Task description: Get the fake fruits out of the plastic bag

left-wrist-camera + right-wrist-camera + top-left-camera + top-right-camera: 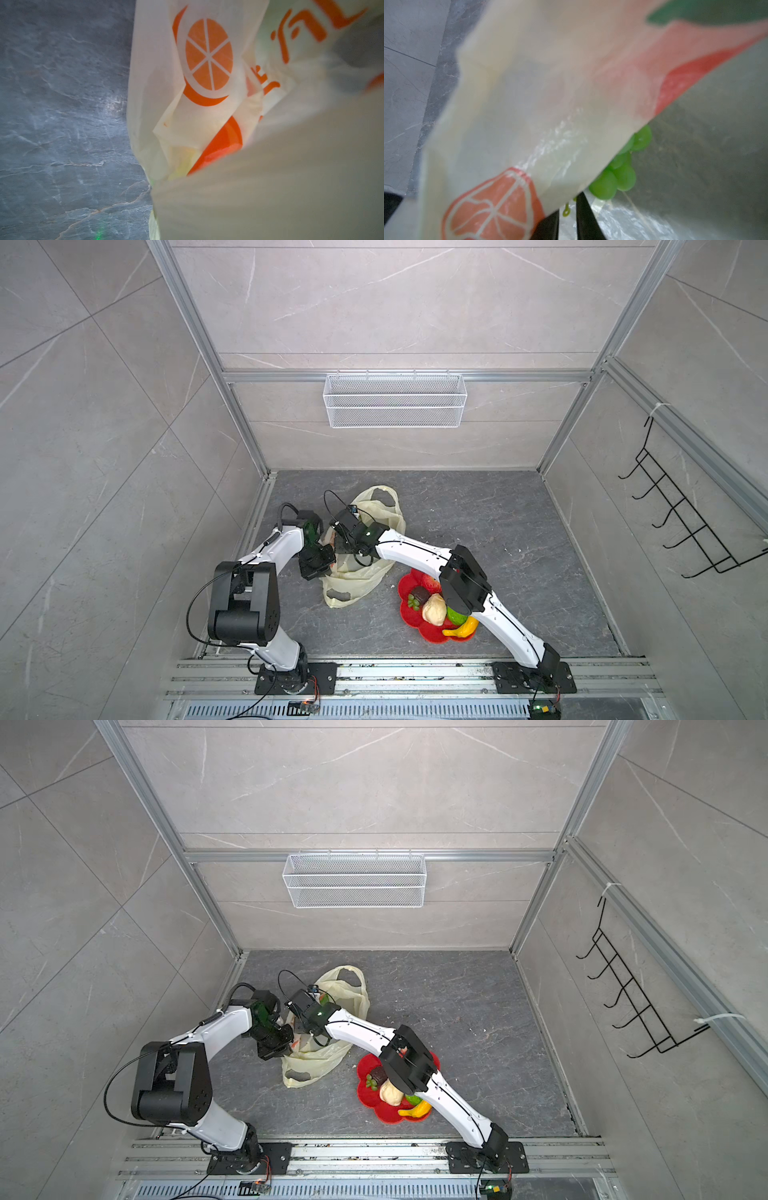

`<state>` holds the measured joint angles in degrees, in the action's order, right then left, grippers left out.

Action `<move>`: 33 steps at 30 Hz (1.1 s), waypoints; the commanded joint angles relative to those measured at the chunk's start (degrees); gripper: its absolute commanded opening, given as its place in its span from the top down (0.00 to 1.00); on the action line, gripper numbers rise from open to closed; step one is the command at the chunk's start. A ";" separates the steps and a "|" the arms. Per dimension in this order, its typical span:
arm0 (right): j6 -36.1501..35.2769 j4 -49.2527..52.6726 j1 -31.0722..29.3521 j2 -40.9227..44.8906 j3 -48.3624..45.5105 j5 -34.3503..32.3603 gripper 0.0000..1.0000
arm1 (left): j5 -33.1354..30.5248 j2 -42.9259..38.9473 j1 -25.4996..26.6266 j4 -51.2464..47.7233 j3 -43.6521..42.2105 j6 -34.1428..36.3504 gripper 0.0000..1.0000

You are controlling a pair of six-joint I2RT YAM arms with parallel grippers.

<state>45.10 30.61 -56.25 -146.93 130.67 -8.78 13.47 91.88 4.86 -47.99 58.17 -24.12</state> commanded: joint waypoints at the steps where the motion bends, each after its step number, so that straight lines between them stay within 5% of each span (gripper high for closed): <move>1: -1.51 1.12 -0.44 -2.93 1.70 -1.07 0.78 | -0.90 -0.84 -0.16 -1.76 1.64 0.56 0.97; 9: -1.59 2.28 -0.35 -4.92 4.13 -2.09 0.72 | -0.75 -0.91 -0.18 -1.75 1.61 0.61 0.97; 19: -3.16 3.17 -0.35 -3.62 6.19 -2.90 0.87 | -0.56 -0.88 -0.23 -1.67 1.71 0.65 0.97; 33: -4.23 -2.33 -0.55 7.44 -6.95 -3.46 0.97 | -1.41 -0.92 -0.21 -1.89 1.61 0.64 0.97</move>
<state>41.89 30.55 -56.40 -144.24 125.93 -11.60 13.30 91.88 4.84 -48.01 58.17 -24.10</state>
